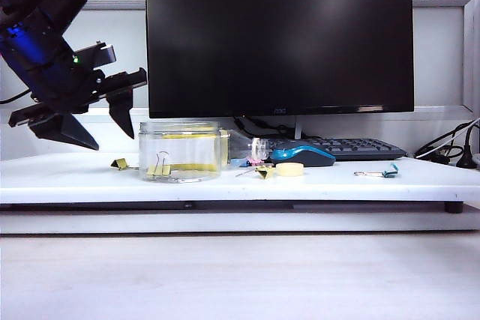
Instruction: Pick up the clips with the largest number of clips of the same color on the table and place them in a round transparent plastic box.
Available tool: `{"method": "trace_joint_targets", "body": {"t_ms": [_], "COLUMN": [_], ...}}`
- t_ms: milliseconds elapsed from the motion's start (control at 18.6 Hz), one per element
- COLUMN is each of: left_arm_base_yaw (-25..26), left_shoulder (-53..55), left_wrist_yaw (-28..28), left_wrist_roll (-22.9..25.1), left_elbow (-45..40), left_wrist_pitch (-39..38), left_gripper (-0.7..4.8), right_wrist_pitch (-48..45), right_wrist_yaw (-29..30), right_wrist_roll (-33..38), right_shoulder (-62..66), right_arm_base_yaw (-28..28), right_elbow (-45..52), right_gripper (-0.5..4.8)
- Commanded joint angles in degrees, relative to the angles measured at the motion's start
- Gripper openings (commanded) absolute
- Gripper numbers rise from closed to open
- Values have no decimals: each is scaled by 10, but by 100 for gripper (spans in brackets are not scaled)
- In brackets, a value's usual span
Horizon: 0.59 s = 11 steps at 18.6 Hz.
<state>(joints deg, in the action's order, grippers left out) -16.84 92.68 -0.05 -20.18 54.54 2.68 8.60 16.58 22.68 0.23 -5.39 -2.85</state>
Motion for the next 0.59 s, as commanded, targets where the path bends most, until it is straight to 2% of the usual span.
{"method": "trace_joint_targets", "body": {"t_ms": [54,376,591], "left_arm_base_yaw": [0,0,0], "left_shoulder": [11,30,30], "left_wrist_yaw": [28,37,22], "left_wrist_roll": [7,34,53], "left_elbow": [2,3,6], "left_wrist_pitch": [-6,-20,-13], "left_gripper": [287,287,286], "right_wrist_pitch": [-1,2,2], "right_wrist_yaw": [3,3,3], "right_wrist_roll": [-2,-2,-2], "right_shoulder": [-1,-1,-1], "right_arm_base_yaw": [0,0,0], "right_elbow": [-2,-2,-2], "right_gripper": [30,30,30]}}
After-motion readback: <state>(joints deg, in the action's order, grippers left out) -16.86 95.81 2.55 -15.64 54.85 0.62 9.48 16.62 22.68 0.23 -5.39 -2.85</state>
